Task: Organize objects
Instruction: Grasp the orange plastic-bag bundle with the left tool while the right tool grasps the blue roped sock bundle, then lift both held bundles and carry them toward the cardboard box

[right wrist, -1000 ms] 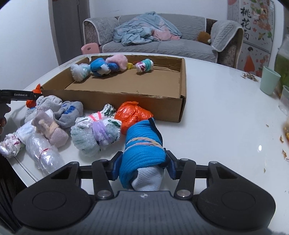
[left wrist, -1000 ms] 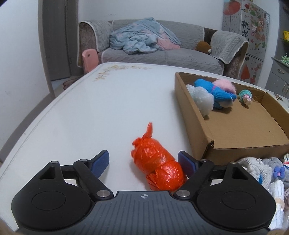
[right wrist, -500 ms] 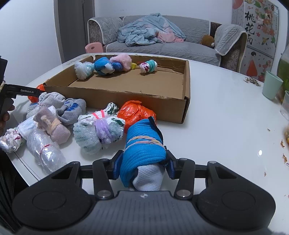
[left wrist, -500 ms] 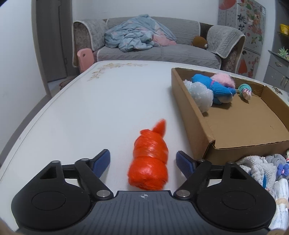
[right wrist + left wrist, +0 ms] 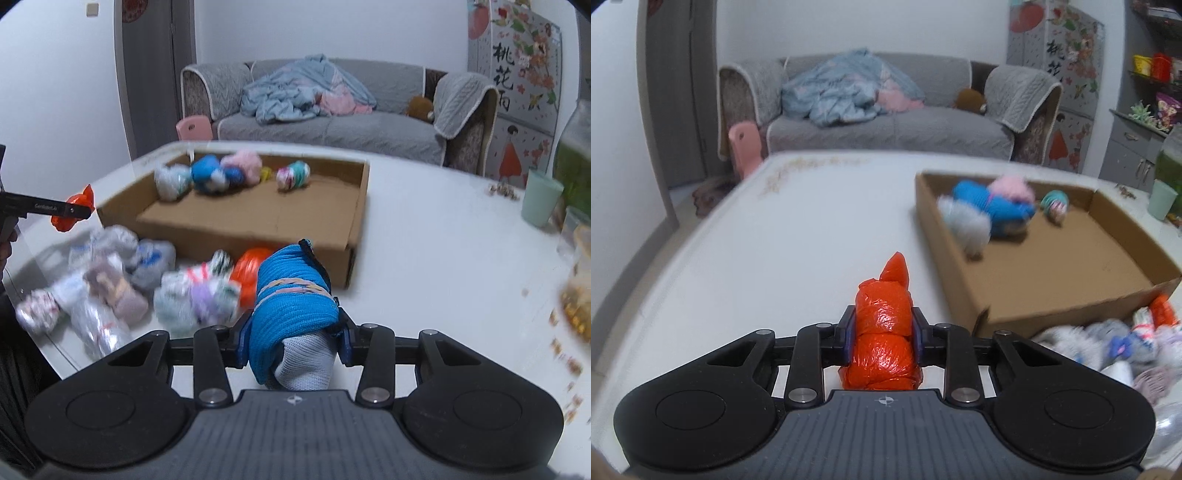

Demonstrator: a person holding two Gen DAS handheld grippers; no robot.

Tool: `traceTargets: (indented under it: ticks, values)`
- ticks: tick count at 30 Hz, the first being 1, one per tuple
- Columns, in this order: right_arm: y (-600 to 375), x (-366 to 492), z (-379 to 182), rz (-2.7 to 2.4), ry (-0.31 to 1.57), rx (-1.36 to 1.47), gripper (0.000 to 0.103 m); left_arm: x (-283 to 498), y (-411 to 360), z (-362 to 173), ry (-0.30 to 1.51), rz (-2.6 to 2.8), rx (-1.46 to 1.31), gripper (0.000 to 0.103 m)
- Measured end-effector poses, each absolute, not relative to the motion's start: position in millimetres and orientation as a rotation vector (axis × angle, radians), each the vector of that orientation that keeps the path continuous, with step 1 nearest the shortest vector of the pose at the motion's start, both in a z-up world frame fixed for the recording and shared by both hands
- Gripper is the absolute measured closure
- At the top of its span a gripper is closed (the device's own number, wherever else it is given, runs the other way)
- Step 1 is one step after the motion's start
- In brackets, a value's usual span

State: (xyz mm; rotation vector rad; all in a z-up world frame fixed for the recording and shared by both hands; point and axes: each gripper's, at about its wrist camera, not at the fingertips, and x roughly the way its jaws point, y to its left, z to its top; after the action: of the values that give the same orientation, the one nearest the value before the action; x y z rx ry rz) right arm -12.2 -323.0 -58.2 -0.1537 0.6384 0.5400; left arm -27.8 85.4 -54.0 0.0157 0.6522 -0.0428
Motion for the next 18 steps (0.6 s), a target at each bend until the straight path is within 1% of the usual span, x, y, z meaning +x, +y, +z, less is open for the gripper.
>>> traceTargets:
  ticks: [9, 14, 18]
  values:
    - [-321, 26, 2, 0.571, 0.501, -0.191, 0.064, -16, 38, 19, 0.526, -0.179, 0.102, 0.069]
    - [-313, 61, 15, 0.589, 0.482, -0.217, 0.064, 5, -9, 39, 0.481, -0.262, 0.152, 0.069]
    - [-307, 90, 18, 0.613, 0.505, -0.211, 0.063, 29, -46, 38, 0.493, -0.335, 0.176, 0.069]
